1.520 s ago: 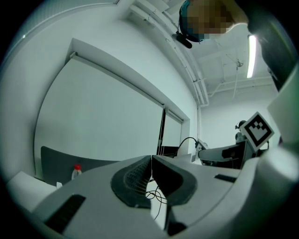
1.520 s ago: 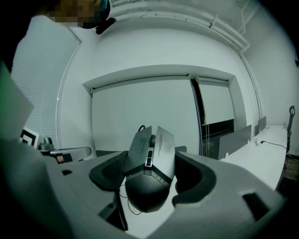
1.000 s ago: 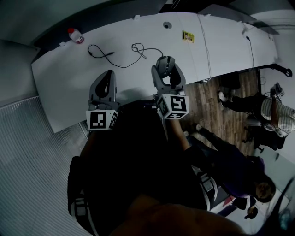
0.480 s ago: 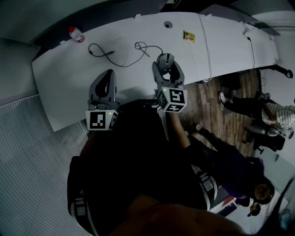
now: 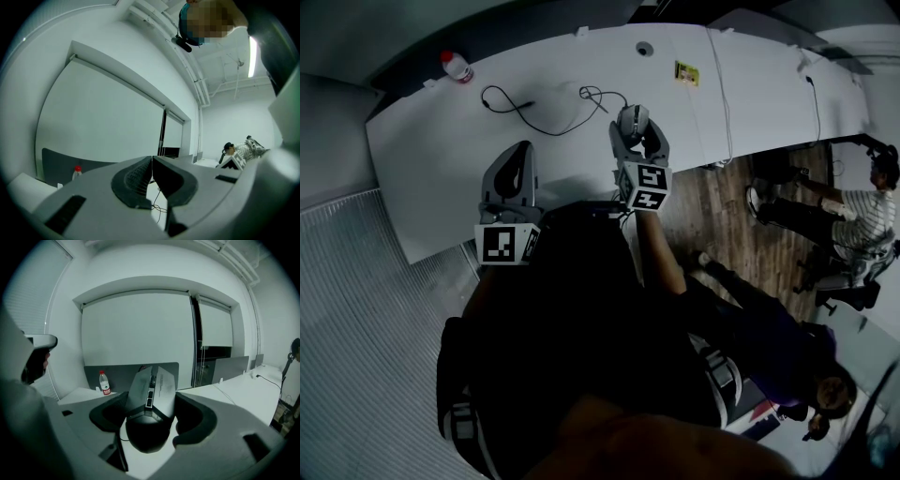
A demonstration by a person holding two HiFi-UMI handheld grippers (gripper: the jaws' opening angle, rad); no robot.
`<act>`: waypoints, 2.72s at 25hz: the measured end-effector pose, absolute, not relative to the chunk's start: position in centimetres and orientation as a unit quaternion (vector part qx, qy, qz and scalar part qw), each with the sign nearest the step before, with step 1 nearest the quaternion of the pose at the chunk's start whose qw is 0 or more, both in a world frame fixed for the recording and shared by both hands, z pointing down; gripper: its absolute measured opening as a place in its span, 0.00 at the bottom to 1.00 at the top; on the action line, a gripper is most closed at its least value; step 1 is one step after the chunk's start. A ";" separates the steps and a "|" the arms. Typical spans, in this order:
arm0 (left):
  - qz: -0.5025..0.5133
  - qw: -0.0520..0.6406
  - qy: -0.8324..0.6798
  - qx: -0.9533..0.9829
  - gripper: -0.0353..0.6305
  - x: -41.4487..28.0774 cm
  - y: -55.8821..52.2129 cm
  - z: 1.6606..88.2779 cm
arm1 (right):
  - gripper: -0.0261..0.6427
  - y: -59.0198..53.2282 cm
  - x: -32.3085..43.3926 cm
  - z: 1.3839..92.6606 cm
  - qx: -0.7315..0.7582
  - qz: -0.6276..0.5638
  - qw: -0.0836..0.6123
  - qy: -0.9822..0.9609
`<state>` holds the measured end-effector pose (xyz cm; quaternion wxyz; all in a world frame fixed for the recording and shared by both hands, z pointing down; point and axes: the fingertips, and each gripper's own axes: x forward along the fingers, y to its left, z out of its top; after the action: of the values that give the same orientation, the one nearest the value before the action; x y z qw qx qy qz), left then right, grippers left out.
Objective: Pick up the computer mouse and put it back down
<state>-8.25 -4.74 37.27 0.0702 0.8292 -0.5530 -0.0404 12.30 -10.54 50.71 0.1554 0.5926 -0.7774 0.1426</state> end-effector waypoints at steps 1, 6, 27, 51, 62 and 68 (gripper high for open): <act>-0.040 0.067 -0.552 0.830 0.06 -8.2 -4.7 37.2 | 0.48 -10.7 12.4 51.2 0.592 0.146 0.159 -0.776; -0.042 0.066 -0.554 0.829 0.06 -8.1 -4.6 37.1 | 0.48 -11.2 12.8 53.0 0.591 0.158 0.171 -0.772; -0.037 0.066 -0.558 0.826 0.06 -8.0 -4.6 37.6 | 0.48 -11.8 12.9 59.2 0.578 0.198 0.219 -0.761; -0.034 0.077 -0.557 0.826 0.06 -7.9 -4.2 38.2 | 0.48 -9.9 13.1 67.2 0.555 0.249 0.287 -0.740; -0.034 0.071 -0.557 0.827 0.06 -8.0 -4.2 37.7 | 0.48 -8.6 13.1 70.6 0.539 0.276 0.316 -0.730; -0.035 0.075 -0.556 0.827 0.06 -7.9 -4.3 38.0 | 0.48 -8.2 13.0 72.2 0.533 0.289 0.328 -0.724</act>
<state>-7.92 -4.32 38.00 0.0754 0.8272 -0.5557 -0.0350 13.03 -8.16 72.21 0.3279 0.5334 -0.7240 0.2895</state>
